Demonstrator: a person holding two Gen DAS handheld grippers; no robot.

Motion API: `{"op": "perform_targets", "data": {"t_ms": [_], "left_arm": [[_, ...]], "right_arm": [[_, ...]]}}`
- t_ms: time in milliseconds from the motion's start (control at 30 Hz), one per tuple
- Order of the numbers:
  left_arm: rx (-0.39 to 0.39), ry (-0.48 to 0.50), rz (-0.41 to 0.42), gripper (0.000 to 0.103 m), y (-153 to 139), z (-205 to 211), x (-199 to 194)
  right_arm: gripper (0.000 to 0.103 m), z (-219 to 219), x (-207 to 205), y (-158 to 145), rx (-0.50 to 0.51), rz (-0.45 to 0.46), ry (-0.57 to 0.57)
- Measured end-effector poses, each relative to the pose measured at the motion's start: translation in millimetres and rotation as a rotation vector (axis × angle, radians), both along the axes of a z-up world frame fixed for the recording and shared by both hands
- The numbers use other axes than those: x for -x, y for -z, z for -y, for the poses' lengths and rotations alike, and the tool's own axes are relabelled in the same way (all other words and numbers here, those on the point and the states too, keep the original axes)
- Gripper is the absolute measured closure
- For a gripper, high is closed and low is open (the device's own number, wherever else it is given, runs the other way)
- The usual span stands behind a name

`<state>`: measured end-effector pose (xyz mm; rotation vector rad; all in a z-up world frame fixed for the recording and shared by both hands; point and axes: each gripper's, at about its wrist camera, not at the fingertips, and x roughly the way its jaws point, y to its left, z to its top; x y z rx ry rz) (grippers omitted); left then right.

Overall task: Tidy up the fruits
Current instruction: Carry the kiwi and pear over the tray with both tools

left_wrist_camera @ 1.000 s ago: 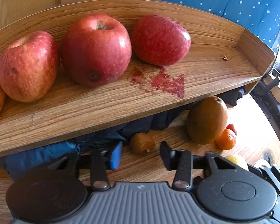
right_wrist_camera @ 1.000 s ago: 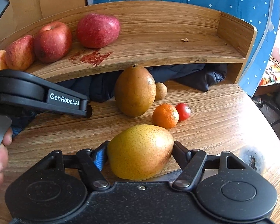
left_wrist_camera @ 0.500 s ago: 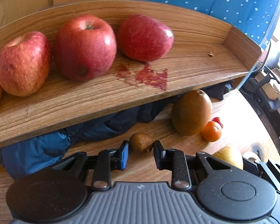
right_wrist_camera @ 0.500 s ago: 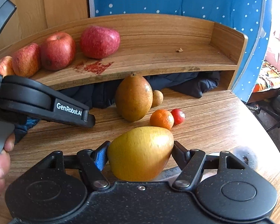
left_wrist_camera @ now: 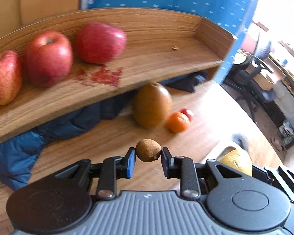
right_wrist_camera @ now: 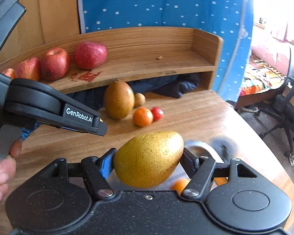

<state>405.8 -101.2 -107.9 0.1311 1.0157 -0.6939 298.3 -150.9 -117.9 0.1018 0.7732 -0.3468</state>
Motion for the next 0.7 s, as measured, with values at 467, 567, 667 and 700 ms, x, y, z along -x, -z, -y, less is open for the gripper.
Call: {"op": "perform_targets", "data": {"t_ms": [467,567,667,700], "left_arm": [[-0.001,0.154,-0.039,0.072,-3.9,15.3,45.1],[-0.008,0.168,-0.058,0.072,-1.6,14.7,50.8],[-0.017,0.182,-0.076,0.072,0.6,13.9,56.1],[-0.019,0.184,-0.081,0.072,1.6,14.2,57.3]], "right_arm": [[0.032,-2.5,51.1,1.0,-0.004,-0.040,0.075],[0.032,-3.0,54.6,3.3,-0.012,-0.053,0.087],[0.032,-2.4,55.8,4.6,-0.016,-0.060,0.095],[0.032,-2.5,56.4,5.0,-0.016,-0.061,0.098]]}}
